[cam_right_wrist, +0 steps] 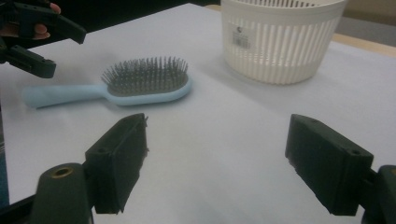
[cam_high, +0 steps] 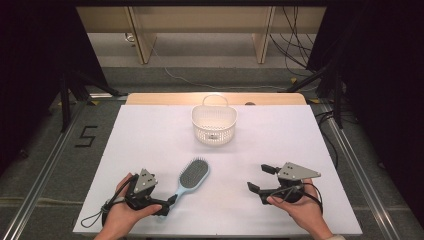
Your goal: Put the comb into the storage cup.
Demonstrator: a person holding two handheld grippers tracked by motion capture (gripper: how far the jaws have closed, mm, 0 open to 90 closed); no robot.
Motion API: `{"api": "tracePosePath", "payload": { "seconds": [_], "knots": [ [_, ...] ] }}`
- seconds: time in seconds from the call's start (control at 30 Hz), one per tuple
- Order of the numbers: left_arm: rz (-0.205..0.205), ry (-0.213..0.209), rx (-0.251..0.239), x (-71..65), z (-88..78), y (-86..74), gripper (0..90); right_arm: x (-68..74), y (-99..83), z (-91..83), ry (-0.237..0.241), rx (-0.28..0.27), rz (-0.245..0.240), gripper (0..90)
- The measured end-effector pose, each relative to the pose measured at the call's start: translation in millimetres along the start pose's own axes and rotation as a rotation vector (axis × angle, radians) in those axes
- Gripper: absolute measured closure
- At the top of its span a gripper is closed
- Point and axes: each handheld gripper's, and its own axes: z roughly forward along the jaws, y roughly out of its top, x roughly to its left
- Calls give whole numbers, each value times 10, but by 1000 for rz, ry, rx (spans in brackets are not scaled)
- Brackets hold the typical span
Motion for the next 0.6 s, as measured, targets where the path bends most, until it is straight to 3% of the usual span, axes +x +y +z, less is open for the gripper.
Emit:
{"api": "tracePosePath", "payload": {
  "seconds": [0.23, 0.43, 0.6],
  "knots": [
    [-1, 4, 19, -9, 34, 33, 0, -74, -91, -110, -29, -5, 9, 203],
    [25, 1, 55, -60, 75, 88, 3, -96, -121, -168, -45, 2, 15, 202],
    [28, 0, 118, -98, 140, 137, 23, -123, -154, -209, -58, 6, 20, 203]
  ]
}}
